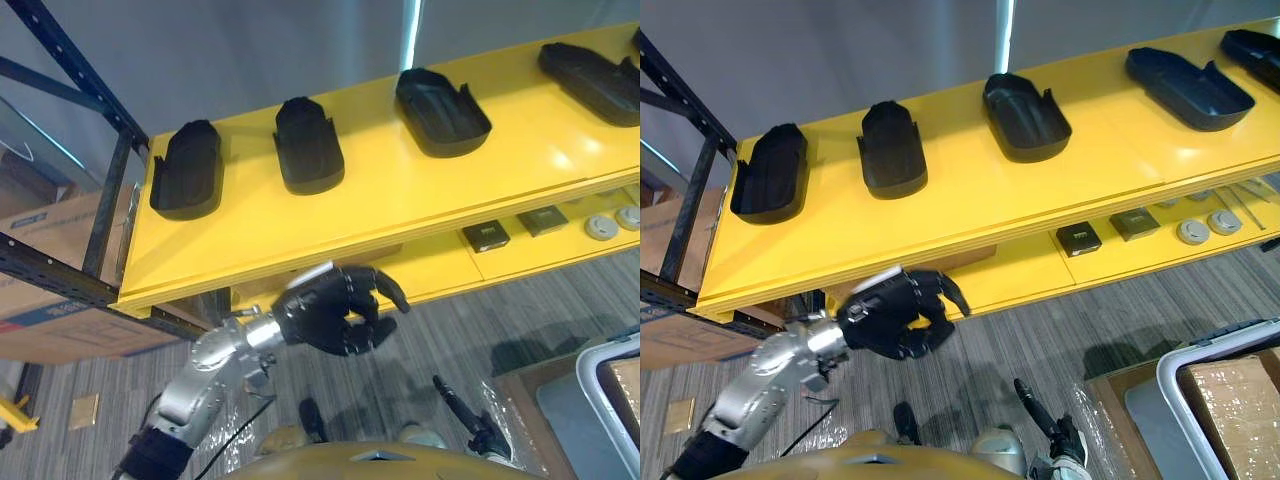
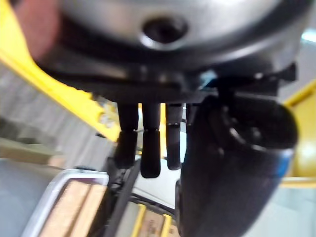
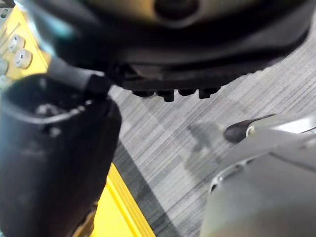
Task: Walk over and take three plastic housings, then place them on the shelf
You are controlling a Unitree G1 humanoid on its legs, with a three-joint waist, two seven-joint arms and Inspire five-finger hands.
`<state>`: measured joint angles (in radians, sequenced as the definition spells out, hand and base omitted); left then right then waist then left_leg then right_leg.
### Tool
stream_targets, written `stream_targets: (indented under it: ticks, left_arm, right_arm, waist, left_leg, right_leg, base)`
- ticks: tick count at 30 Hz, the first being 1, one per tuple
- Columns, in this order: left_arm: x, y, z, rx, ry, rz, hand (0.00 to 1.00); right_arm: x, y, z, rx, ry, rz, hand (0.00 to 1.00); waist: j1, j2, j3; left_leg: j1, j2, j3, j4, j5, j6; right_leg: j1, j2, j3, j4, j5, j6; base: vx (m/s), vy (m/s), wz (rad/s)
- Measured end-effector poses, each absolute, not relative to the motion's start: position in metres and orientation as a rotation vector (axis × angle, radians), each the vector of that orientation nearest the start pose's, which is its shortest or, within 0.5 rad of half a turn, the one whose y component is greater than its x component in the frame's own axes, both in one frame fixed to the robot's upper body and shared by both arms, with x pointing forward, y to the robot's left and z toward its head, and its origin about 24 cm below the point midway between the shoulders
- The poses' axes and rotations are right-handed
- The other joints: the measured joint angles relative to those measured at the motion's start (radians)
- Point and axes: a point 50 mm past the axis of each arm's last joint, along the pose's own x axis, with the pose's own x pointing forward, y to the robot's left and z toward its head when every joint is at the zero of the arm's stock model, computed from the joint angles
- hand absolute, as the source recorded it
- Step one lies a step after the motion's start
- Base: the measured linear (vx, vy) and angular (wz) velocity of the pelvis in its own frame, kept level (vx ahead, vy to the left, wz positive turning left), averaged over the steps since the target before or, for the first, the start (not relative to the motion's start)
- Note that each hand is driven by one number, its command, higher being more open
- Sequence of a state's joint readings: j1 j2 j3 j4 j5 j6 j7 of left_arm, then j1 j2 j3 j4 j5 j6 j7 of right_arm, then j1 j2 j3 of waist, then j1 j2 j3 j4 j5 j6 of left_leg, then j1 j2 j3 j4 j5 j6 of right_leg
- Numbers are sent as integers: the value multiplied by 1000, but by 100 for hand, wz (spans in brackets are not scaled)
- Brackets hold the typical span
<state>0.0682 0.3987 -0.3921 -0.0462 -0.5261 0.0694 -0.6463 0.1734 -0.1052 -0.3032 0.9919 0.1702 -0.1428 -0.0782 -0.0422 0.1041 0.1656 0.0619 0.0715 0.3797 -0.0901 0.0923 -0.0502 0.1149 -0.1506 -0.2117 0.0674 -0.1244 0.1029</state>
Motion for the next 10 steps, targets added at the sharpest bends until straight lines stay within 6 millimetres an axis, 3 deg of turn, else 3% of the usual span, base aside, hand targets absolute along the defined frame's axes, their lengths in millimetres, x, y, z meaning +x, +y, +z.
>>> stream_targets:
  ticks: [2, 7, 10]
  left_arm:
    - [197, 123, -21, -165, 423, -862, 100]
    - [178, 152, -68, 44, 665, -698, 100]
    - [159, 169, -94, 193, 813, -616, 100]
  right_arm:
    - [70, -242, -152, 110, 984, -536, 100]
    - [66, -237, -156, 113, 1032, -519, 100]
    - [67, -229, -159, 127, 1065, -496, 100]
  waist:
    - [-3, -4, -8]
    - [14, -42, -20]
    - [15, -83, -24]
  left_leg:
    - [0, 8, -1, 0, 2, -1]
    - [-14, 5, -32, 0, 4, -2]
    - [-14, -1, -45, 0, 4, -3]
  right_leg:
    - [7, 9, -5, -19, 6, -4]
    - [23, 9, -48, -39, 9, 0]
    - [43, 7, -67, -53, 13, 5]
  base:
    - [-53, -9, -1]
    - [1, -9, 21]
    - [64, 1, 17]
